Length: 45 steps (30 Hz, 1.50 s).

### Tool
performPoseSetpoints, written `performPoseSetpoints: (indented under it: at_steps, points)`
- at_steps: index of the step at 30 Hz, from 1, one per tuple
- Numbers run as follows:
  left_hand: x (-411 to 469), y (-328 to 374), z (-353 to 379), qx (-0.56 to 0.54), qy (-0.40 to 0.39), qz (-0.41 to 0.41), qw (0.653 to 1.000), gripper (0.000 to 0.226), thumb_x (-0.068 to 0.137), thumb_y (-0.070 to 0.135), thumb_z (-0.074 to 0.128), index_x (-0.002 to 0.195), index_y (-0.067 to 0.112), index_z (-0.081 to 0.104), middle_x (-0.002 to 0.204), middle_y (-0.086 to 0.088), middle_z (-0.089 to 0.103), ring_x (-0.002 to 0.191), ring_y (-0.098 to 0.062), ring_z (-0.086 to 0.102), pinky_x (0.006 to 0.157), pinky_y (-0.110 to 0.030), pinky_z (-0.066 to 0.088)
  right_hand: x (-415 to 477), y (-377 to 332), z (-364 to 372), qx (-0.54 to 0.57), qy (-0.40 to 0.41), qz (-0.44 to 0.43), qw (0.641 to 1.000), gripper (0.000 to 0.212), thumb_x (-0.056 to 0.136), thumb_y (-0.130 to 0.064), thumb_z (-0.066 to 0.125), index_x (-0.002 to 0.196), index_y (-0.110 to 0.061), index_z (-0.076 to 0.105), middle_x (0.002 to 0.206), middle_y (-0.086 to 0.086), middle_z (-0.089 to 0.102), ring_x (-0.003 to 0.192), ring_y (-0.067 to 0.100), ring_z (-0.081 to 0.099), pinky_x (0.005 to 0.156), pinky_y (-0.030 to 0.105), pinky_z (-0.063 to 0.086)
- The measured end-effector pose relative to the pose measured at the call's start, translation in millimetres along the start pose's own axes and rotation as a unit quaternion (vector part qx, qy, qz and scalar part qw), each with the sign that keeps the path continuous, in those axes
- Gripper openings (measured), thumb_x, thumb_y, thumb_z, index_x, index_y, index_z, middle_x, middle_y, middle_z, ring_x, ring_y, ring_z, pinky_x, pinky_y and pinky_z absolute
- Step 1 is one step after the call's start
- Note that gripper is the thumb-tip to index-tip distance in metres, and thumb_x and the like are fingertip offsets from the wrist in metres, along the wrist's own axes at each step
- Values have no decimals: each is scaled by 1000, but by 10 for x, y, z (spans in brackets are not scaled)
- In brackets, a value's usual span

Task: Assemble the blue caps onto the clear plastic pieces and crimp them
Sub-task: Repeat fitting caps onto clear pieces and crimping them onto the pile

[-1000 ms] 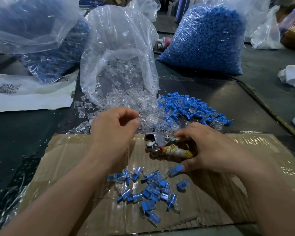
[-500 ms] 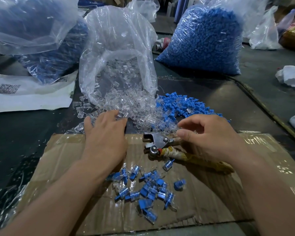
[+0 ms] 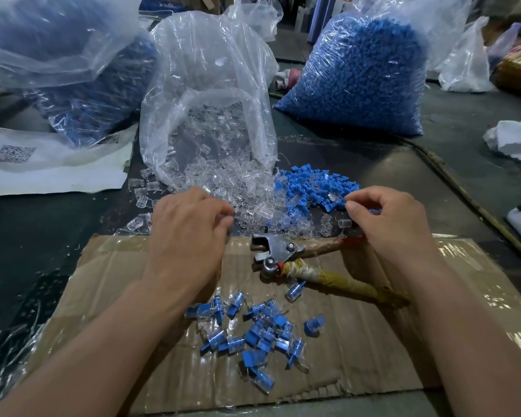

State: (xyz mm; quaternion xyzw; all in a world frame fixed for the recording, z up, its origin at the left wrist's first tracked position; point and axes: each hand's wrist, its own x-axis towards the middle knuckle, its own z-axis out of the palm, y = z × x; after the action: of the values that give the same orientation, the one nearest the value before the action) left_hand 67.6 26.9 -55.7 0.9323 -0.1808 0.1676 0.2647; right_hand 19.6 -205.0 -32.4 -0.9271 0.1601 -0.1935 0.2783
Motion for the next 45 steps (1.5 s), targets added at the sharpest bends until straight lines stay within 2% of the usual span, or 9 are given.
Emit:
performPoseSetpoints:
  at_steps: [3,5,8,10,19,23,35,41,45]
  points:
    - [-14,83,-38,-97,35,-4,995,6,81,10,66,86,13,68,82,9,50,73,-1,42,74,-18,30,38,31,39,-59,-21,-29,998,28,89,-22,58,116,-19,62,124,-2,57,108,9,49,90,21,32]
    - [-24,114,-47,-120,43,4,992,7,81,8,65,85,14,66,78,17,48,72,8,42,71,-15,29,70,34,90,-101,-63,-43,992,47,91,-26,55,136,-20,44,146,0,36,134,13,29,107,26,20]
    - [-38,132,-54,-120,36,11,992,7,81,10,65,86,15,67,77,19,48,71,12,42,65,-10,29,110,49,199,-164,-131,2,978,59,95,-38,43,147,-25,17,156,3,3,143,18,0,114,39,6]
    - [-43,137,-58,-120,32,14,992,8,81,10,65,85,16,67,75,24,46,70,12,42,63,-10,29,131,73,243,-195,-166,18,967,57,97,-40,36,147,-25,14,156,5,3,143,20,0,114,43,6]
    - [-66,187,-63,-133,8,21,991,7,81,12,64,87,15,68,75,27,44,71,10,44,65,-11,31,72,11,253,-93,-141,-122,978,37,89,-10,56,125,-22,57,127,-5,57,116,10,48,90,14,27]
    - [-76,206,-77,-135,4,29,990,9,80,11,65,88,14,68,76,25,44,71,11,44,65,-11,30,65,6,230,-62,-112,-140,982,42,83,-11,64,123,-21,57,125,-5,57,110,4,46,86,4,21]
    - [-93,265,-116,-243,1,-14,970,11,80,12,66,84,22,68,74,22,57,69,9,55,63,-5,45,79,15,214,-102,-83,-115,985,13,83,-22,66,94,-20,70,87,-11,55,81,3,48,73,16,33]
    - [-77,239,-145,-358,-54,-86,928,28,81,9,63,83,37,61,76,12,66,76,5,61,66,-6,48,4,-100,135,50,-14,-85,995,8,80,-13,68,84,-19,71,73,-23,56,69,-6,56,65,-1,39]
    - [-71,259,-159,-450,-83,-123,881,10,81,7,62,77,17,64,71,3,69,67,-12,68,60,-18,54,-146,-285,38,195,-1,-91,977,24,78,-10,70,73,-34,65,63,-19,64,64,-3,61,58,7,45]
